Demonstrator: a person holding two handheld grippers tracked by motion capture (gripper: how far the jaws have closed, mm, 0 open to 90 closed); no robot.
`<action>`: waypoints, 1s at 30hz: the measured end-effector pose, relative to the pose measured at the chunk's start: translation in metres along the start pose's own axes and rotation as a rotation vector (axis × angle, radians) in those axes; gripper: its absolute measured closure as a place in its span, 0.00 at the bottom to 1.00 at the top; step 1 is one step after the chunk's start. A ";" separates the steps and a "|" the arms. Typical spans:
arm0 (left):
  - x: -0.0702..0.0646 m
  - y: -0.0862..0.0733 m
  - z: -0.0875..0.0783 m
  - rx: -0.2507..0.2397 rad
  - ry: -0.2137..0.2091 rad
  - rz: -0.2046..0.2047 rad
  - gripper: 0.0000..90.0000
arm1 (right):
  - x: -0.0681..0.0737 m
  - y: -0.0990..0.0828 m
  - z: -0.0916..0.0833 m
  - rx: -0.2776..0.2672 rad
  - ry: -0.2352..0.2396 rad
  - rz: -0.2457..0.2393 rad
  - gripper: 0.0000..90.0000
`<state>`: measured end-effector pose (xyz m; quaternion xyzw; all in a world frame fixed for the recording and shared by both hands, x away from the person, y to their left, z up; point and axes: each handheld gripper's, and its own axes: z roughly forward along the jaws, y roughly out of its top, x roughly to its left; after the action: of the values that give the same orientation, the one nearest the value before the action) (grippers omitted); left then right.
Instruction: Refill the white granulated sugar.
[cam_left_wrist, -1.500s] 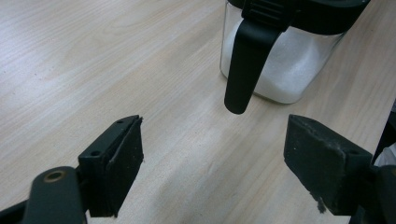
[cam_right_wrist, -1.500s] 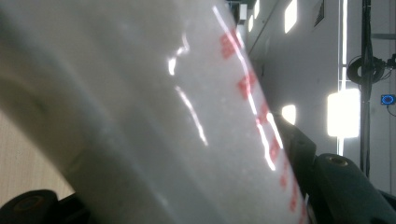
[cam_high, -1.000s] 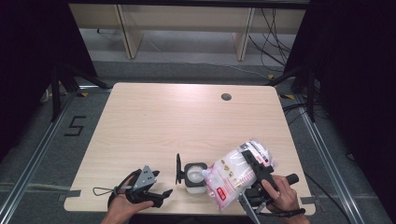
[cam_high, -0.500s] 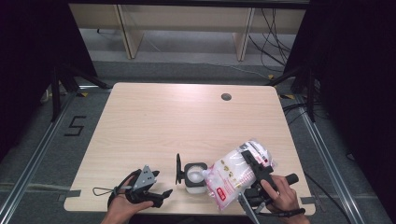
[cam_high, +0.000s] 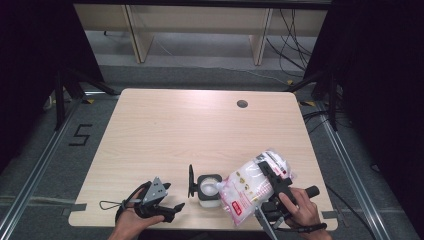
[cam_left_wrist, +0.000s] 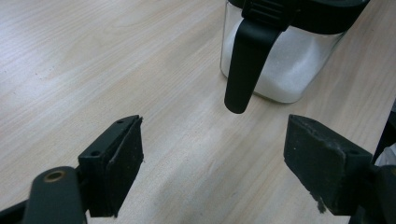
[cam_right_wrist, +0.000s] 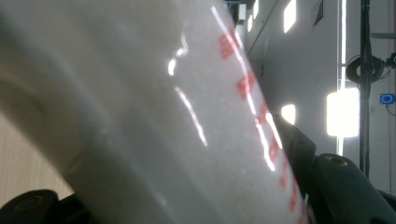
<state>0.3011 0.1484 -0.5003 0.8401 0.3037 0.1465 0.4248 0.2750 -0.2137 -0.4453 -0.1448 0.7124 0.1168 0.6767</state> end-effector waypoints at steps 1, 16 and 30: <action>0.000 0.000 0.000 0.000 -0.003 0.002 0.21 | -0.002 0.000 0.000 -0.007 -0.008 -0.031 0.54; 0.001 0.000 0.000 0.009 0.010 0.012 0.21 | 0.001 0.000 0.000 0.001 0.001 0.005 0.55; 0.000 0.000 0.000 0.002 0.006 0.004 0.21 | -0.002 0.000 0.000 -0.005 -0.011 -0.035 0.55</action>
<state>0.3014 0.1485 -0.5006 0.8406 0.3036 0.1498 0.4228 0.2752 -0.2134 -0.4431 -0.1583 0.7058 0.1077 0.6821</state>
